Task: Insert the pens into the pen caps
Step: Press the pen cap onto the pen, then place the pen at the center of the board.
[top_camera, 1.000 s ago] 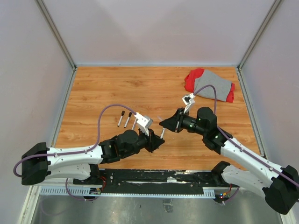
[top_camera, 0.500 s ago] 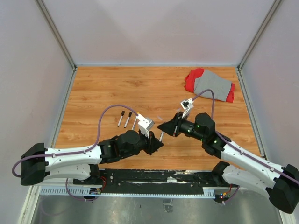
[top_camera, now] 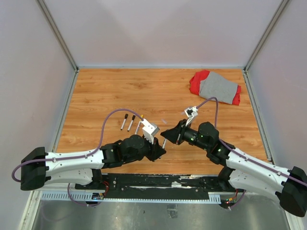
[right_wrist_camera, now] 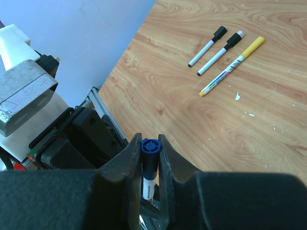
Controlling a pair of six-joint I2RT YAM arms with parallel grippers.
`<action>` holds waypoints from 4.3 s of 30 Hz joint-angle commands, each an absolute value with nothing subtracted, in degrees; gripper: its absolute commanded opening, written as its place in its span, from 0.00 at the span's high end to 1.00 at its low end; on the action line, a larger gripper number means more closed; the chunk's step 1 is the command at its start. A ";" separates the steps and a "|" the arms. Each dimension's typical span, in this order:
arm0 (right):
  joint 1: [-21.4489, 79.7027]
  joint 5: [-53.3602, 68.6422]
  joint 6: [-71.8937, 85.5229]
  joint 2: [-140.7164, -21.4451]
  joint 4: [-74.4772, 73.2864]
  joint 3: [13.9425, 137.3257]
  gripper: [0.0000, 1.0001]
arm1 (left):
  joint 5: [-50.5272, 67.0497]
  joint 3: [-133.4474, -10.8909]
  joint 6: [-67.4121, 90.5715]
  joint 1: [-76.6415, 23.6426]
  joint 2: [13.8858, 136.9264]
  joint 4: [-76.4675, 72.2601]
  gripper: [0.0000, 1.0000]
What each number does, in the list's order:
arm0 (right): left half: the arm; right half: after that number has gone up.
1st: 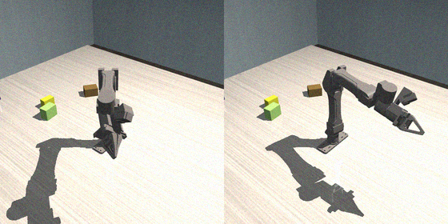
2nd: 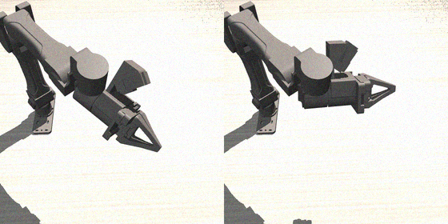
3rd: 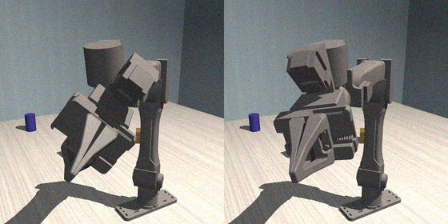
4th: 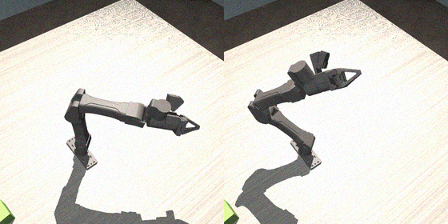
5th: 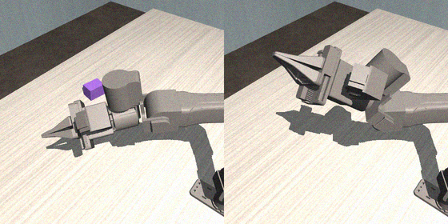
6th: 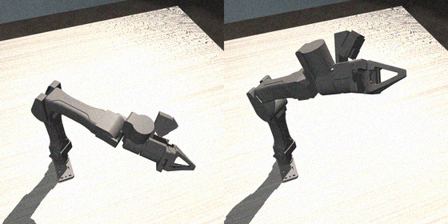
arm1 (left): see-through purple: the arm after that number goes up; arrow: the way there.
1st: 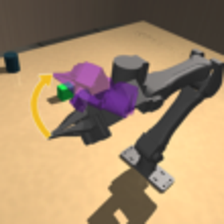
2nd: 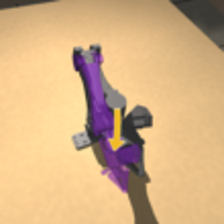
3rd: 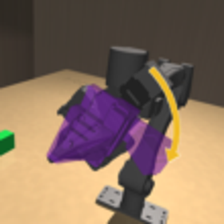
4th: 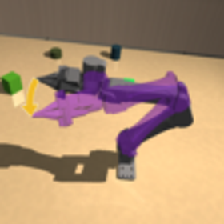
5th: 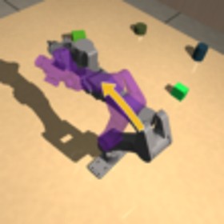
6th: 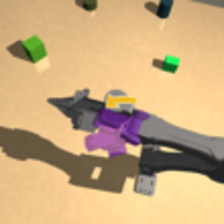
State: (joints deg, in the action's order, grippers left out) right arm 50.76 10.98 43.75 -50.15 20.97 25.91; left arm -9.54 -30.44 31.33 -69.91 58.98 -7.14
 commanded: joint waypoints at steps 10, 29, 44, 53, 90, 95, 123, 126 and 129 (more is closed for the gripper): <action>55.32 14.78 44.99 -50.45 15.46 21.86 1.00 | -13.09 -34.38 30.54 -69.35 56.60 -18.53 1.00; 56.69 11.33 42.82 -48.15 11.68 23.32 0.99 | -12.88 -34.37 30.40 -69.35 58.07 -19.40 1.00; 56.69 -4.88 31.65 -41.79 -2.85 38.84 0.73 | -12.63 -30.02 31.33 -69.36 62.06 -18.99 1.00; 56.65 -7.08 25.90 -32.88 -7.24 35.25 0.48 | -16.28 -28.66 32.30 -69.35 61.17 -12.97 1.00; 40.53 -4.10 27.78 -36.62 -28.89 33.01 0.07 | -15.55 -58.68 19.27 -46.00 96.04 29.61 0.95; 40.63 -3.38 27.96 -36.45 -28.51 32.30 0.07 | -14.95 -59.11 18.28 -44.43 97.42 29.25 0.94; 40.60 -1.45 29.34 -36.64 -26.94 30.43 0.06 | -11.43 -59.24 19.13 -42.80 101.08 27.07 0.73; 40.60 -1.41 29.43 -36.57 -26.92 30.36 0.06 | -11.26 -59.11 19.31 -42.80 100.95 27.05 0.75; 40.61 -1.32 29.45 -36.57 -26.92 30.36 0.06 | -11.03 -58.99 19.70 -42.80 100.77 26.93 0.76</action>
